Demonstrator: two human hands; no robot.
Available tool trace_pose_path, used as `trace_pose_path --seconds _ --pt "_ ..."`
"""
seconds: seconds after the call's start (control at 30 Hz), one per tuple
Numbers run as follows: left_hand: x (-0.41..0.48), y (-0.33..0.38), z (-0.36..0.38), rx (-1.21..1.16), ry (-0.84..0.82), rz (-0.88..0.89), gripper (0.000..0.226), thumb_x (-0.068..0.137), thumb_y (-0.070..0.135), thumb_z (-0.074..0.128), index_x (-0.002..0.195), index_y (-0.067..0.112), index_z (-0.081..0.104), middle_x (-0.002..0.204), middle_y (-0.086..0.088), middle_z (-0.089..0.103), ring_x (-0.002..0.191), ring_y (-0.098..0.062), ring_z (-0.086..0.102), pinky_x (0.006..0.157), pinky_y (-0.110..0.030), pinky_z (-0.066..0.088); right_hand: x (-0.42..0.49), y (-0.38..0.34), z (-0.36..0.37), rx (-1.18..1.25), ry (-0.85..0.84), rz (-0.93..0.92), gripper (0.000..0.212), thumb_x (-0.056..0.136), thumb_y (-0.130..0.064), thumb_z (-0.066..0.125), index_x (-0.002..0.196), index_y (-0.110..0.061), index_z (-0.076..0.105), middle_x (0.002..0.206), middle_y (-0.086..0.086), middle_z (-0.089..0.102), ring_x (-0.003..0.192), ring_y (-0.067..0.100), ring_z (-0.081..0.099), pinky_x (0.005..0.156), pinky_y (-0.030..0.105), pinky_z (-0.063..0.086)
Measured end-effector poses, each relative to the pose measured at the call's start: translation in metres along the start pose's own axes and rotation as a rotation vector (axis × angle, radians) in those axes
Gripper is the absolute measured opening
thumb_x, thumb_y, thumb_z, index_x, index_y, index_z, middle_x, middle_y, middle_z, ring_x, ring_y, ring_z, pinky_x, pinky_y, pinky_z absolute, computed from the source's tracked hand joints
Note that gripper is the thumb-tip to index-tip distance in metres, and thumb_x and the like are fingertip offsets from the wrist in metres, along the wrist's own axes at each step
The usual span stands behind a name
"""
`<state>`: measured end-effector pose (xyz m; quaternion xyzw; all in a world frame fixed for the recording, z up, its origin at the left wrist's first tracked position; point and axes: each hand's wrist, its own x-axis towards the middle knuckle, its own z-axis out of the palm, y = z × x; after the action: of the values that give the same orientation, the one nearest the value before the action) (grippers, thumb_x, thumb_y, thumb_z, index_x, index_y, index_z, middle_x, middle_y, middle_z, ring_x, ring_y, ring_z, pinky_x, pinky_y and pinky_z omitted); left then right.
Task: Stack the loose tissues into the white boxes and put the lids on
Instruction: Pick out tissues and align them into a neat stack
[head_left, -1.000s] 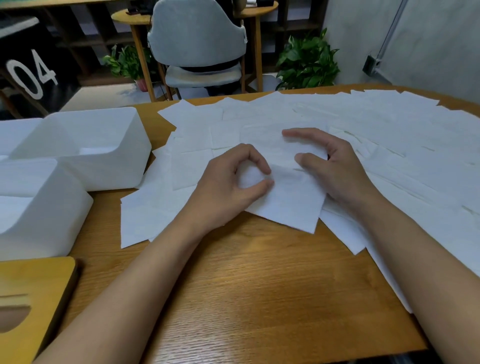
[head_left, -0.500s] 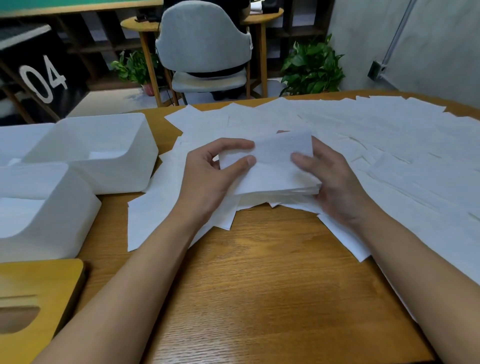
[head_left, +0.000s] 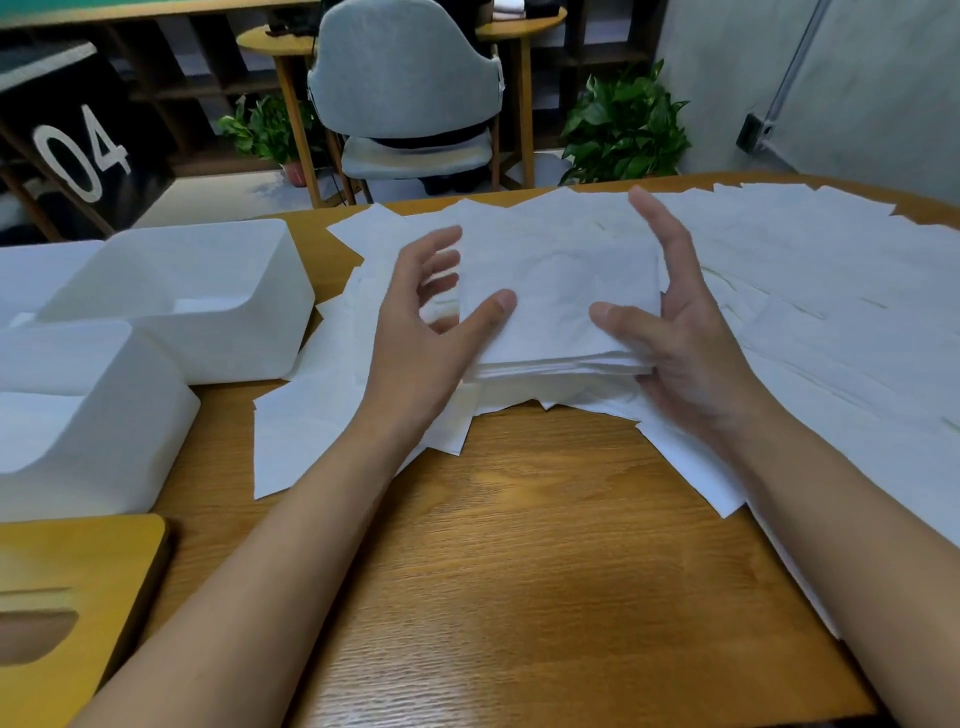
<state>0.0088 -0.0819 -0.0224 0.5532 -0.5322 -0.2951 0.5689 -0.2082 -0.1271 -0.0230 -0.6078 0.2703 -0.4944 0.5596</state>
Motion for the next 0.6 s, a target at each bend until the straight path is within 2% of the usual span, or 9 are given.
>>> trace_pose_path --seconds 0.07,0.13,0.2,0.27,0.33,0.4,0.5,0.53,0.6 --pt "-0.003 0.003 0.002 -0.104 -0.087 -0.106 0.056 0.093 0.034 0.079 0.142 0.034 0.054 0.129 0.006 0.070 0.114 -0.008 0.070 0.097 -0.033 0.060 0.001 0.000 -0.002 0.076 0.009 0.027 0.081 0.099 0.008 0.058 0.158 -0.041 0.031 0.147 0.002 0.059 0.131 0.028 0.063 0.100 0.047 0.057" --pt "-0.007 0.006 0.005 -0.101 -0.127 -0.102 0.054 0.095 0.027 0.077 0.143 0.029 0.052 0.123 0.004 0.075 0.107 -0.011 0.074 0.093 -0.039 0.063 0.001 0.001 -0.005 0.028 -0.001 0.031 0.079 0.099 0.005 0.060 0.156 -0.043 0.034 0.147 0.001 0.058 0.131 0.027 0.063 0.101 0.049 0.056" --pt "-0.008 0.007 0.006 -0.104 -0.131 -0.028 0.059 0.096 0.018 0.077 0.146 0.027 0.048 0.126 0.005 0.073 0.108 -0.011 0.074 0.086 -0.035 0.064 0.001 -0.002 -0.006 -0.025 -0.020 0.034 0.072 0.098 0.001 0.064 0.153 -0.041 0.043 0.148 -0.001 0.058 0.131 0.025 0.062 0.102 0.045 0.056" --pt "-0.006 0.005 0.006 -0.138 -0.147 0.022 0.066 0.096 0.012 0.076 0.151 0.027 0.042 0.132 0.003 0.070 0.110 -0.014 0.074 0.080 -0.032 0.064 0.000 -0.004 -0.009 -0.084 -0.038 0.039 0.056 0.097 -0.001 0.066 0.144 -0.031 0.059 0.142 -0.004 0.063 0.129 0.020 0.063 0.103 0.039 0.054" --pt "-0.005 0.000 0.007 -0.091 -0.152 0.075 0.071 0.097 0.014 0.077 0.154 0.029 0.037 0.138 0.002 0.065 0.115 -0.015 0.071 0.083 -0.035 0.064 -0.001 -0.006 -0.011 -0.216 -0.041 0.047 0.038 0.096 -0.002 0.067 0.128 -0.023 0.073 0.131 -0.008 0.072 0.123 0.014 0.066 0.102 0.036 0.053" --pt "-0.007 -0.005 0.009 0.068 -0.094 0.147 0.072 0.094 0.021 0.080 0.152 0.030 0.038 0.137 0.007 0.060 0.118 -0.009 0.064 0.088 -0.027 0.058 -0.001 -0.006 -0.015 -0.327 0.004 0.050 0.033 0.096 -0.002 0.068 0.121 -0.023 0.077 0.125 -0.013 0.075 0.121 0.007 0.066 0.105 0.033 0.051" --pt "-0.010 -0.010 0.015 0.354 -0.011 0.367 0.053 0.087 0.021 0.085 0.133 0.019 0.057 0.127 0.005 0.053 0.113 -0.008 0.054 0.088 -0.015 0.043 0.002 -0.010 -0.022 -0.402 0.125 0.020 0.034 0.095 -0.001 0.068 0.117 -0.026 0.078 0.121 -0.017 0.076 0.121 -0.002 0.064 0.104 0.019 0.048" --pt "-0.012 -0.011 0.017 0.379 -0.069 0.417 0.041 0.087 0.018 0.085 0.123 0.017 0.065 0.122 0.002 0.055 0.109 -0.008 0.055 0.087 -0.014 0.041 0.003 -0.010 -0.024 -0.396 0.158 0.017 0.034 0.095 -0.001 0.068 0.116 -0.026 0.078 0.120 -0.017 0.076 0.120 -0.003 0.064 0.099 0.013 0.047" --pt "-0.017 -0.013 0.023 0.388 -0.302 0.463 0.024 0.091 0.017 0.082 0.113 0.017 0.073 0.112 0.001 0.060 0.104 -0.010 0.059 0.087 -0.020 0.045 0.005 -0.009 -0.026 -0.388 0.197 0.018 0.033 0.094 -0.001 0.069 0.113 -0.026 0.079 0.119 -0.015 0.076 0.118 -0.003 0.065 0.092 0.008 0.045"
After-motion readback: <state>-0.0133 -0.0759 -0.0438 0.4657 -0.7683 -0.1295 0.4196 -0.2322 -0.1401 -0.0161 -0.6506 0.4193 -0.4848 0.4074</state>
